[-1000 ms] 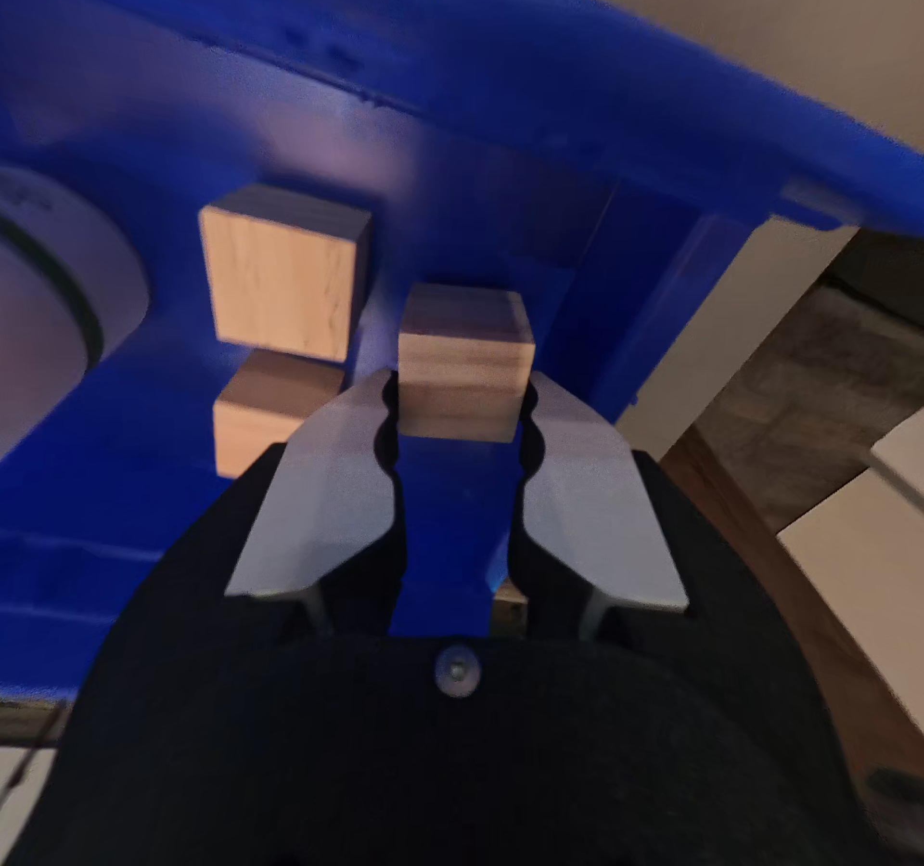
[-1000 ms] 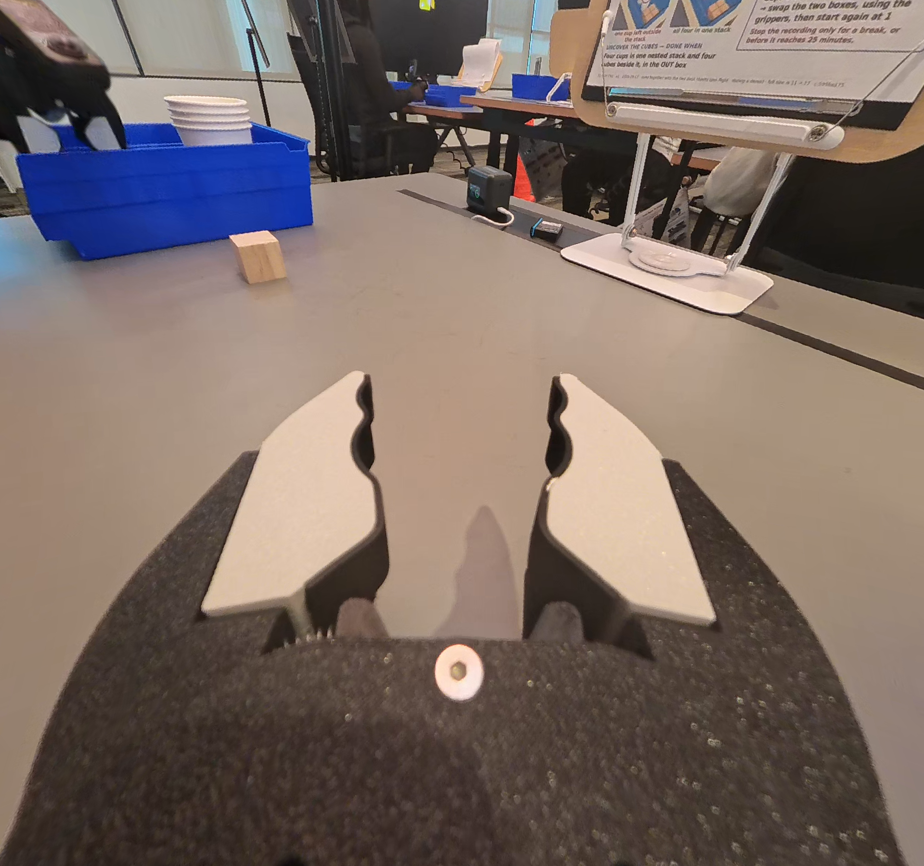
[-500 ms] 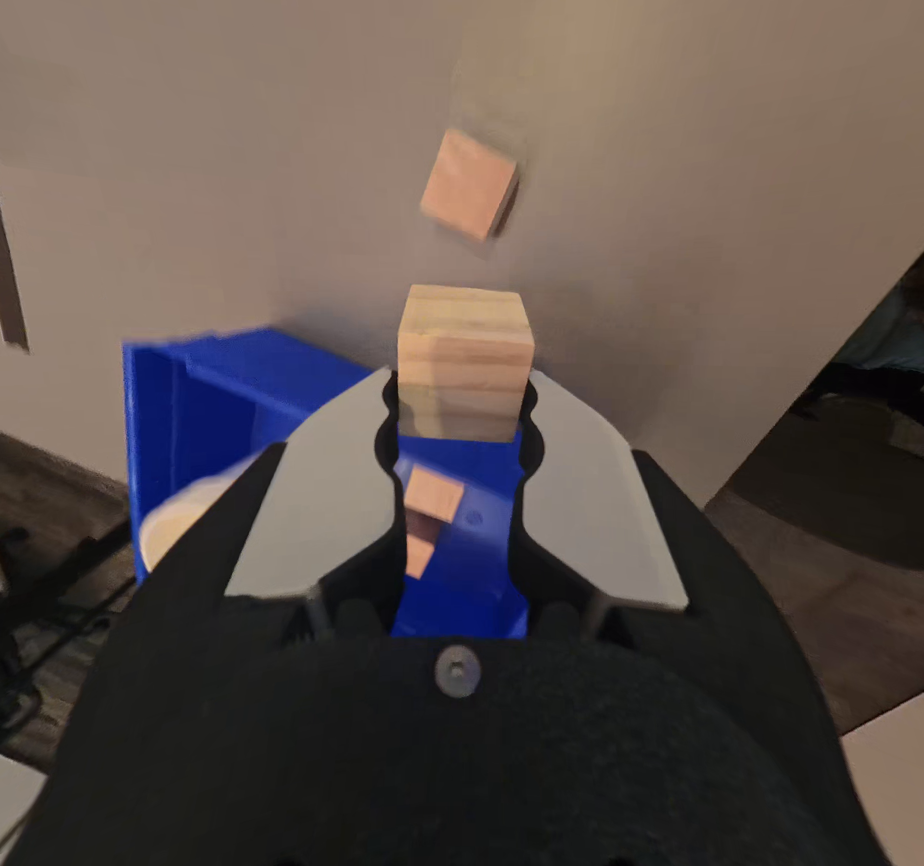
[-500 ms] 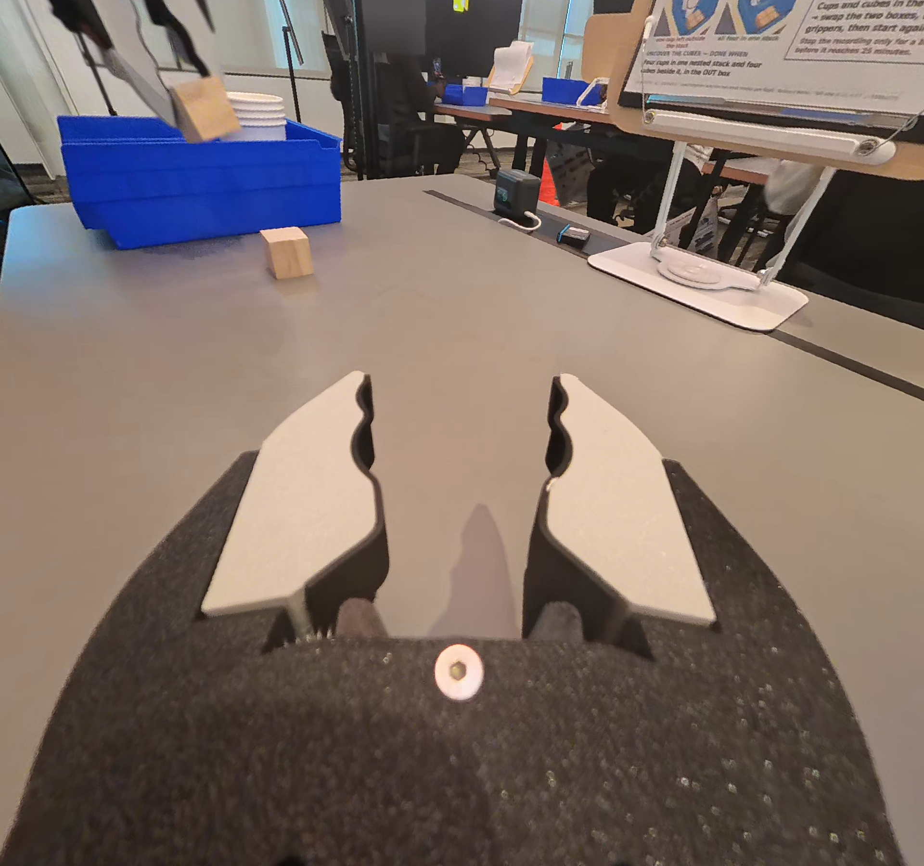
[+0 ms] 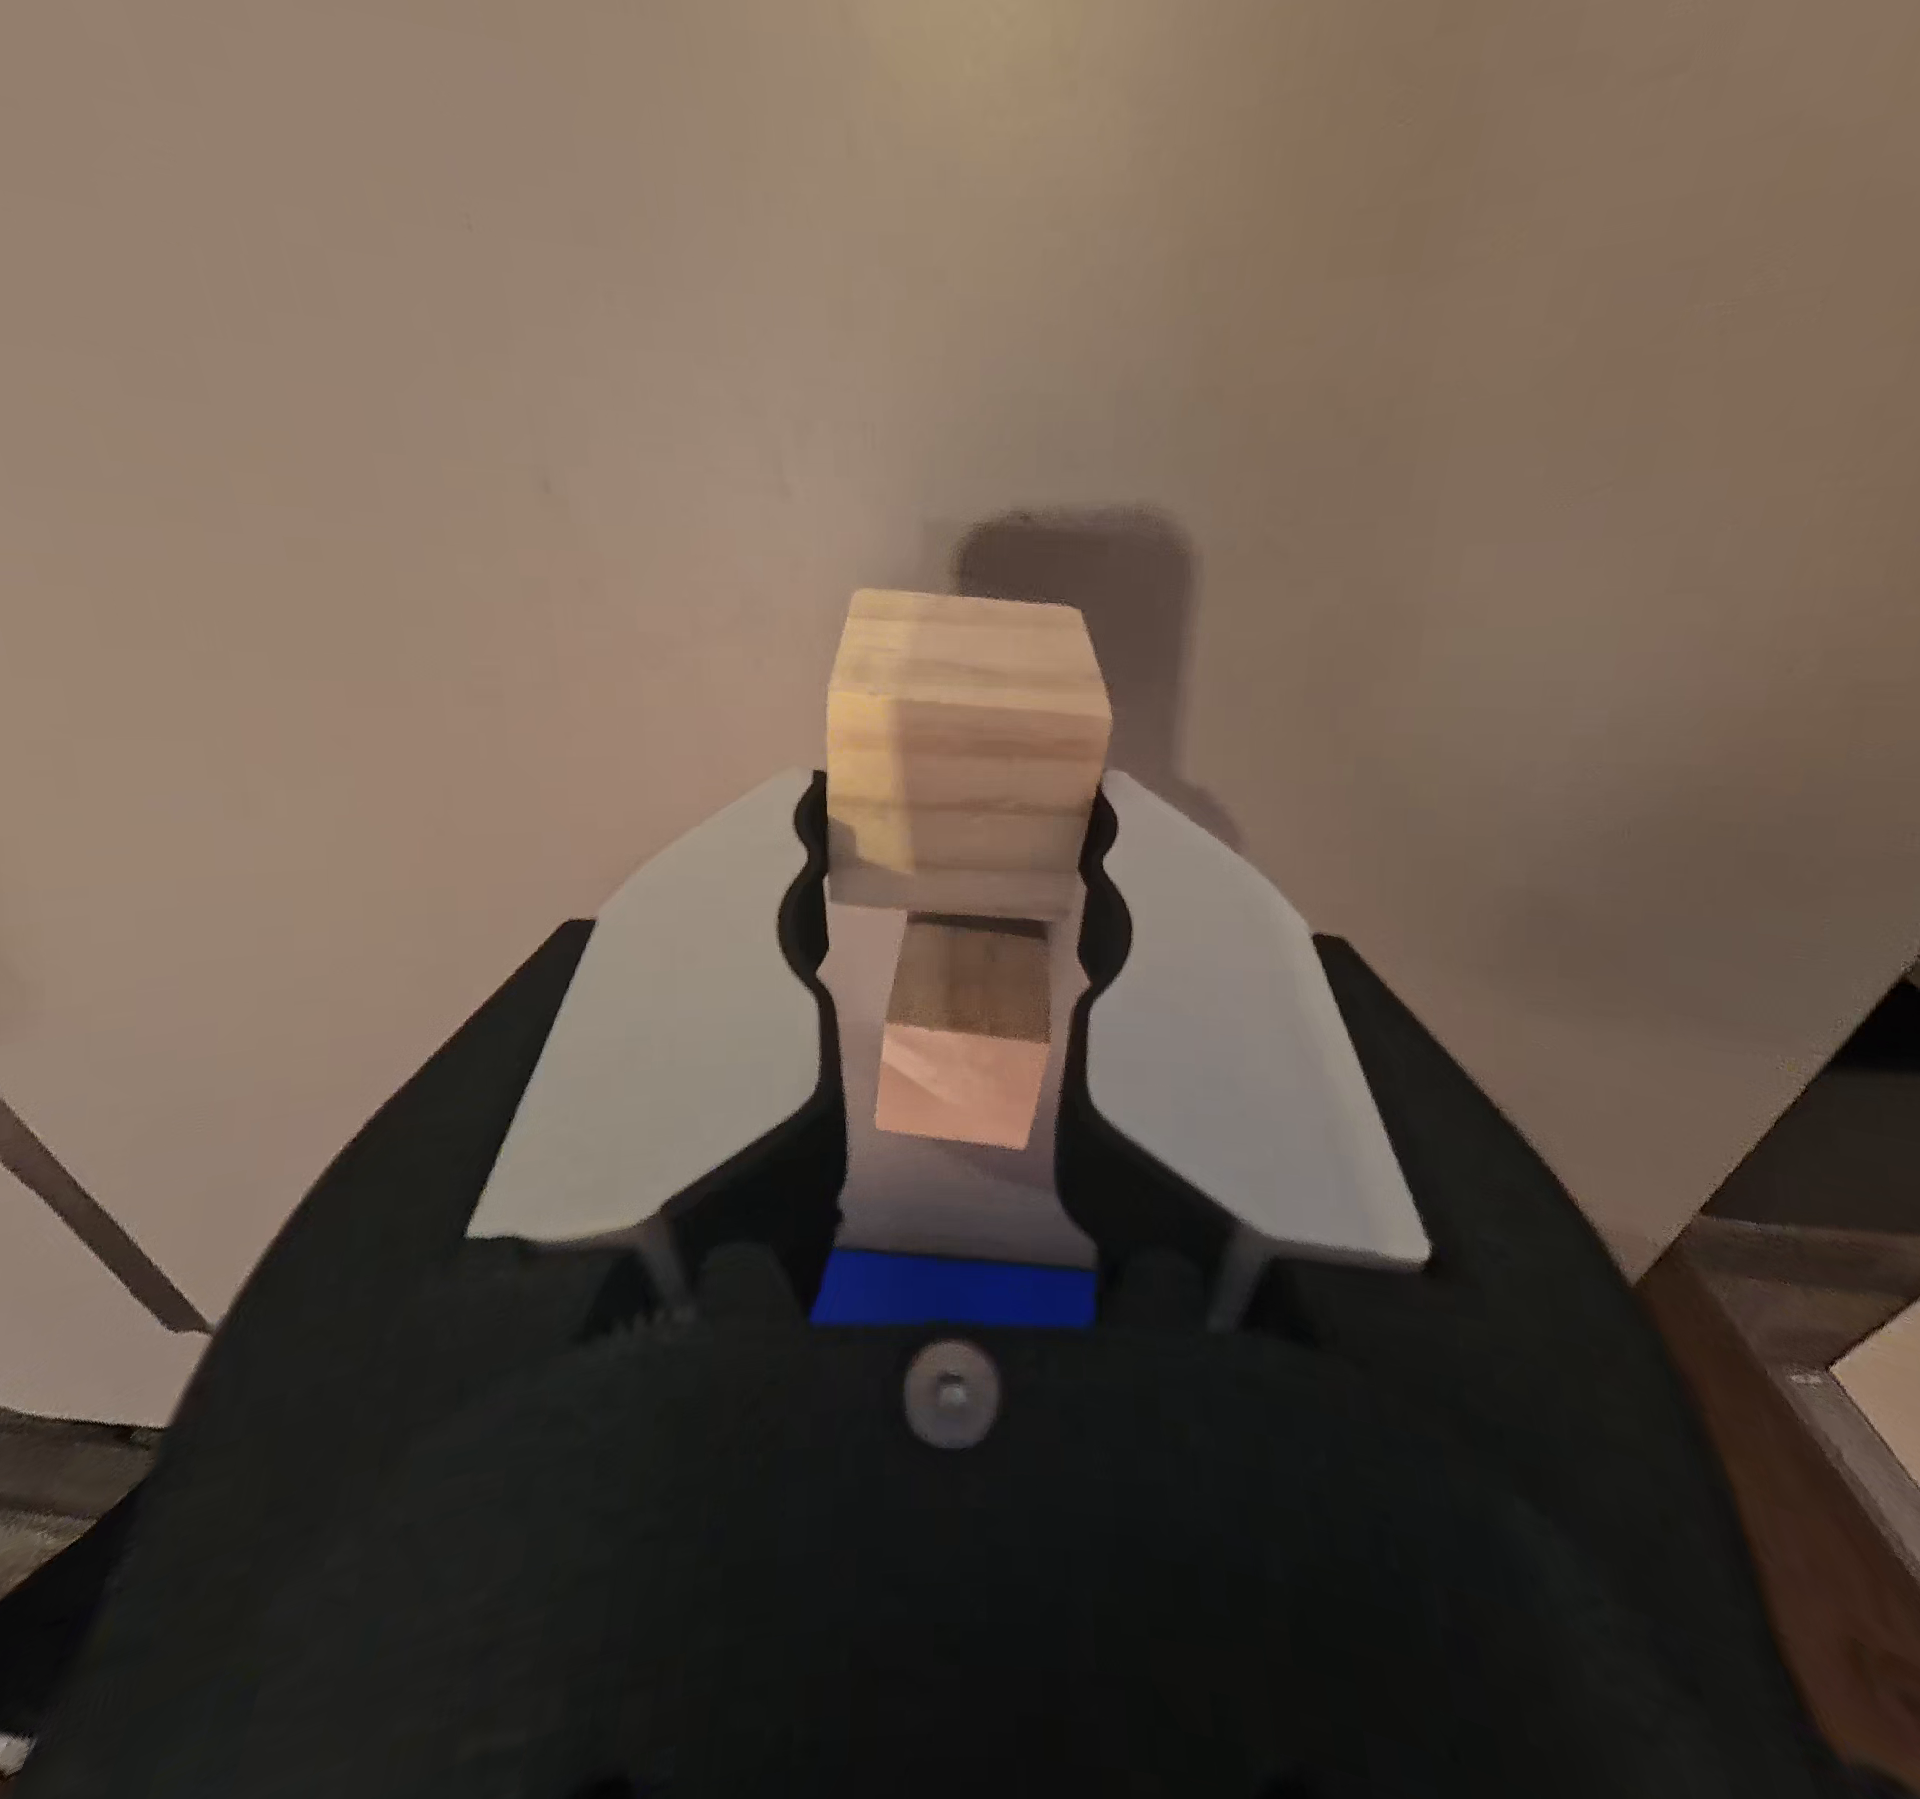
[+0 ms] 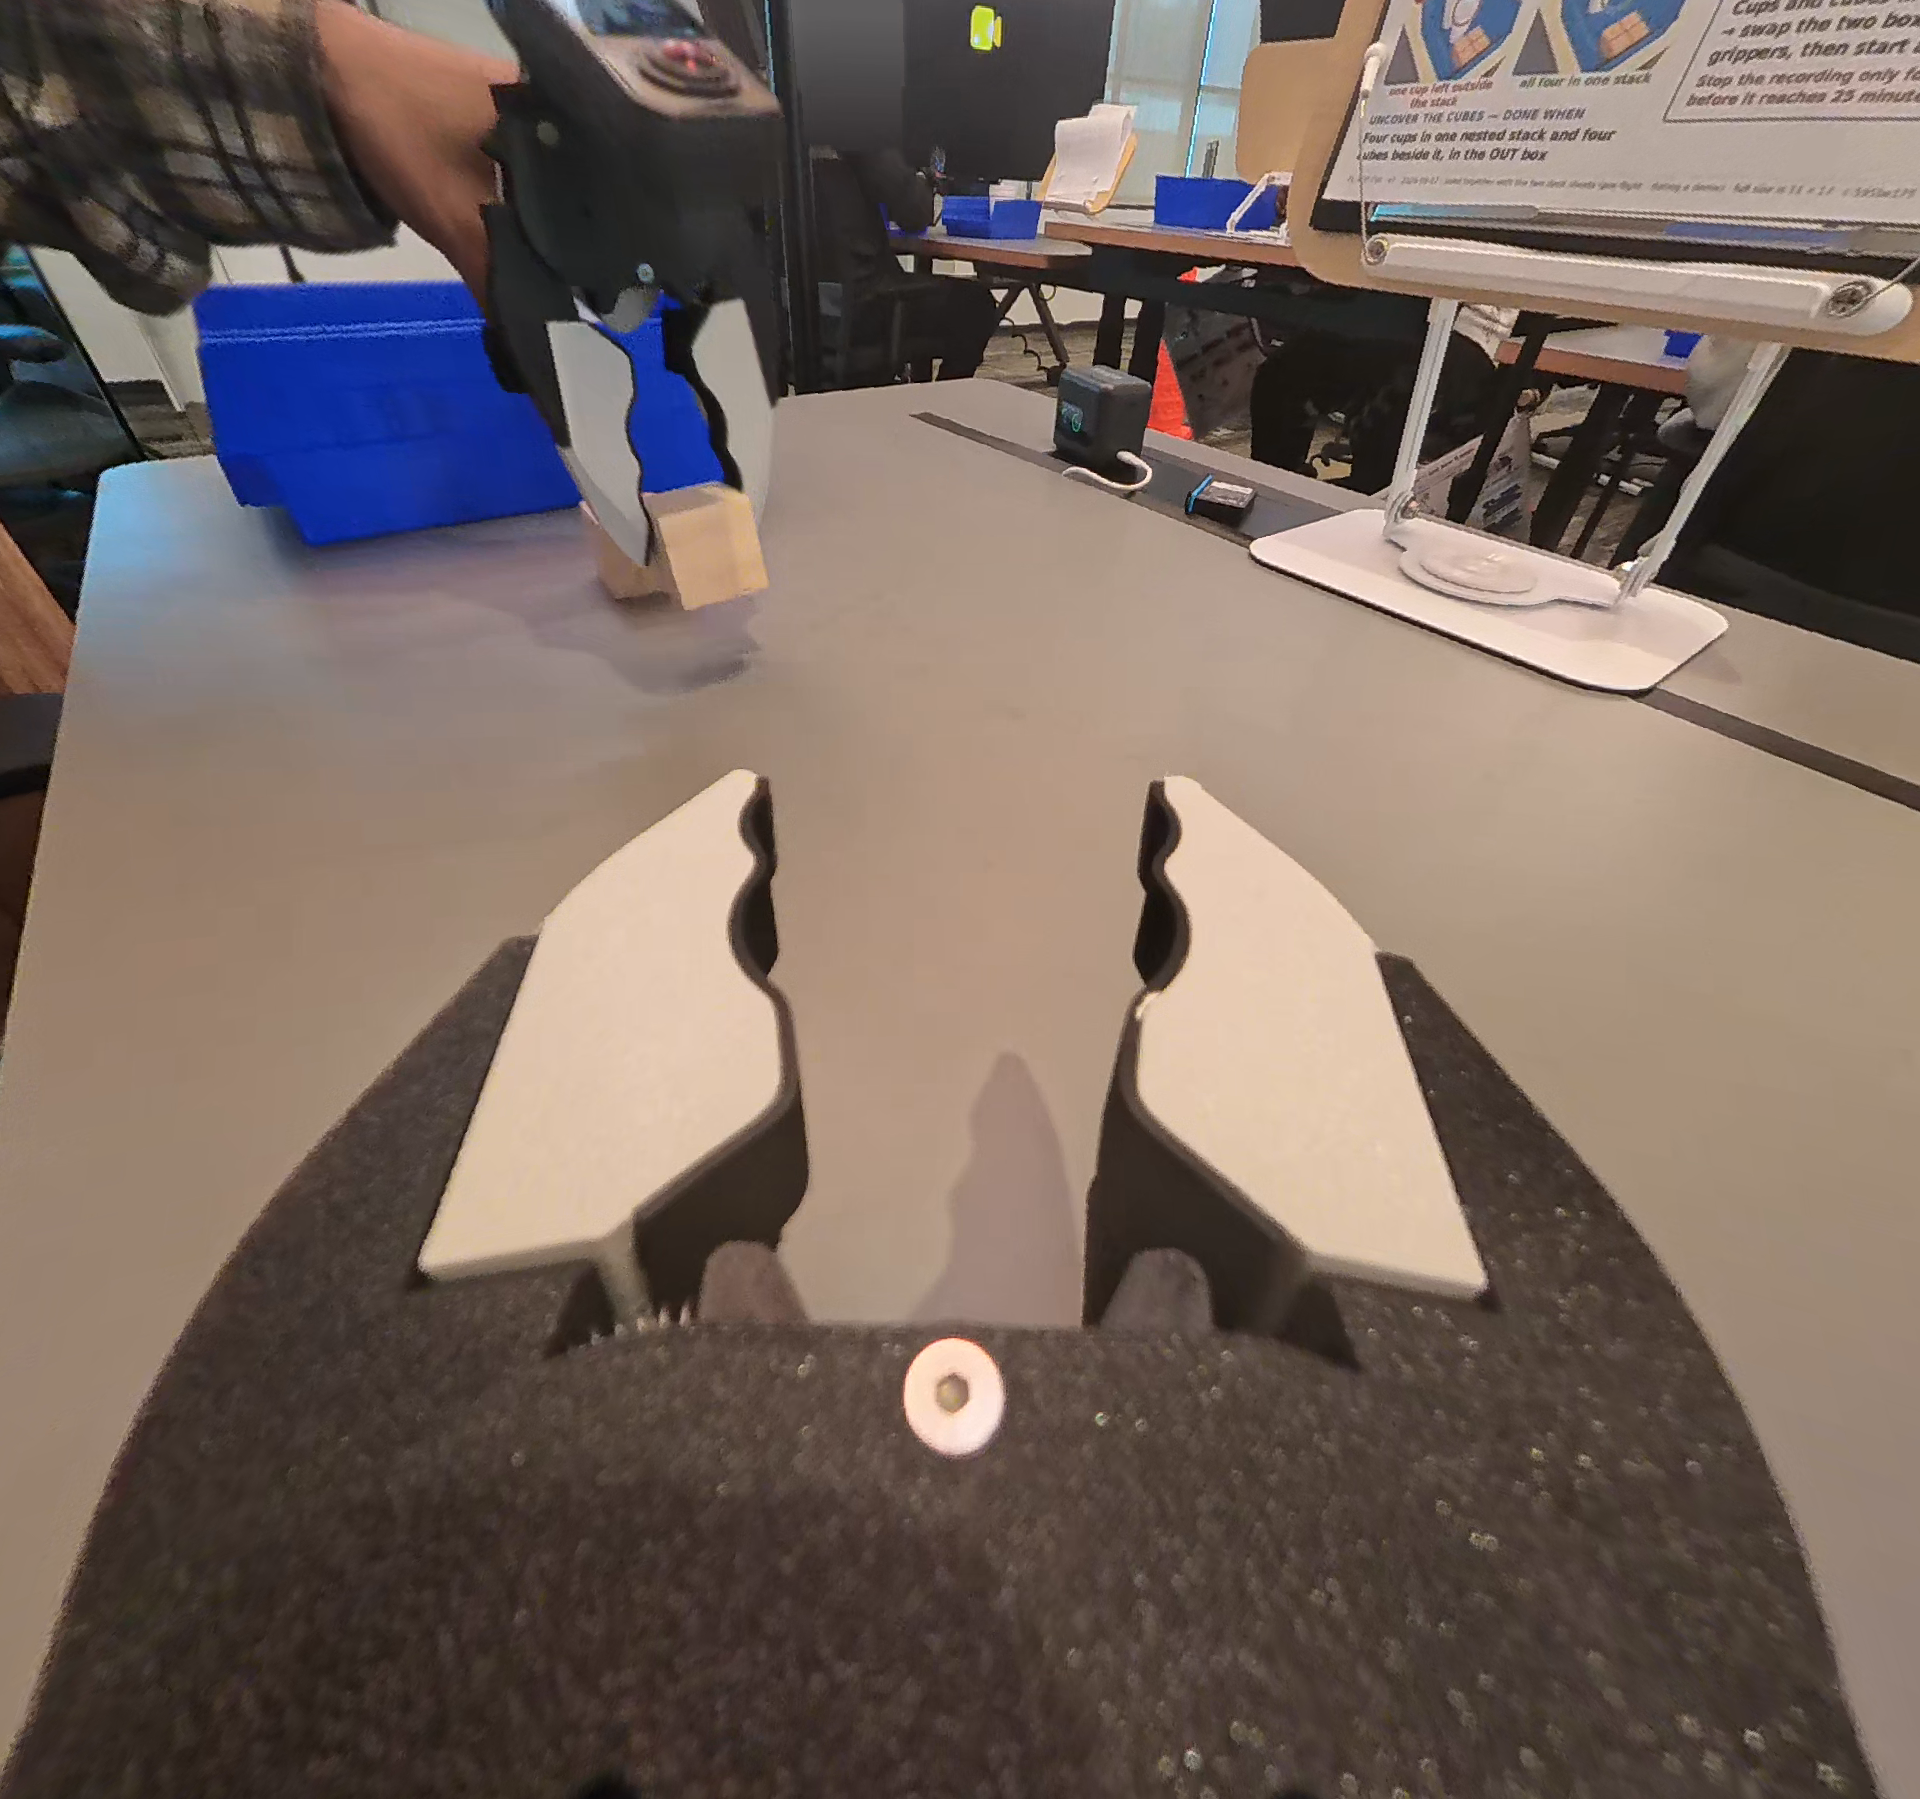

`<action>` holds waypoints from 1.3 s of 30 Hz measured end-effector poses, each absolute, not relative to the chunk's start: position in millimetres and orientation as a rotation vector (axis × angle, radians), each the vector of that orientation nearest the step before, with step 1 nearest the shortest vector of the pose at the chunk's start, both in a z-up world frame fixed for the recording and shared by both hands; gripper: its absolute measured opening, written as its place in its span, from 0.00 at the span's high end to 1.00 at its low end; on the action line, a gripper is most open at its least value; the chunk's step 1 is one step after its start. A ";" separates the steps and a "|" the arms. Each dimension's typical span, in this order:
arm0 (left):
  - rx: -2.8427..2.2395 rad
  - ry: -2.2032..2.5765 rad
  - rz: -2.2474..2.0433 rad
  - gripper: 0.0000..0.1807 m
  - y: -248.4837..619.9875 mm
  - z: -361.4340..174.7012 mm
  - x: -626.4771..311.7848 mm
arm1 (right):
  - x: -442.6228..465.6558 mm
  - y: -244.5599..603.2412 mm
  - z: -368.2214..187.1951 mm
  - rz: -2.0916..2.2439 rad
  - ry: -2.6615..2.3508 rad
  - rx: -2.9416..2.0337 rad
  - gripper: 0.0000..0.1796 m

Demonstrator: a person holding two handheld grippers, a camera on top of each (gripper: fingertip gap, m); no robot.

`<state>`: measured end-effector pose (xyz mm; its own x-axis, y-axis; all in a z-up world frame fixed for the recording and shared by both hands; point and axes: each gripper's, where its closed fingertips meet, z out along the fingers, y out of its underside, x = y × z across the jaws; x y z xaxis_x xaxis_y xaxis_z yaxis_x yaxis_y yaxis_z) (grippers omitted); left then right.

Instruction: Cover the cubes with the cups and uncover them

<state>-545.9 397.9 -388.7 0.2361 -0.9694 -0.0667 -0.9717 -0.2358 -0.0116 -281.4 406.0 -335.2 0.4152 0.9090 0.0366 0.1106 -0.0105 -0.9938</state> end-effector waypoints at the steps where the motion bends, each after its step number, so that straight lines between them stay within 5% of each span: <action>1: -2.434 1.916 0.077 0.75 399.2 -391.3 -545.9 | -281.5 406.0 -335.2 0.822 -0.967 -1.452 0.63; 39: -2.462 1.922 -0.014 0.75 402.0 -418.3 -539.9 | -281.8 404.9 -334.1 0.838 -0.962 -1.455 0.63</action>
<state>-539.9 402.0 -418.3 0.2425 -0.9701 -0.0041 -0.9700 -0.2424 -0.0201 -281.8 404.9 -334.1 0.4106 0.9115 0.0225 0.1020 -0.0214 -0.9946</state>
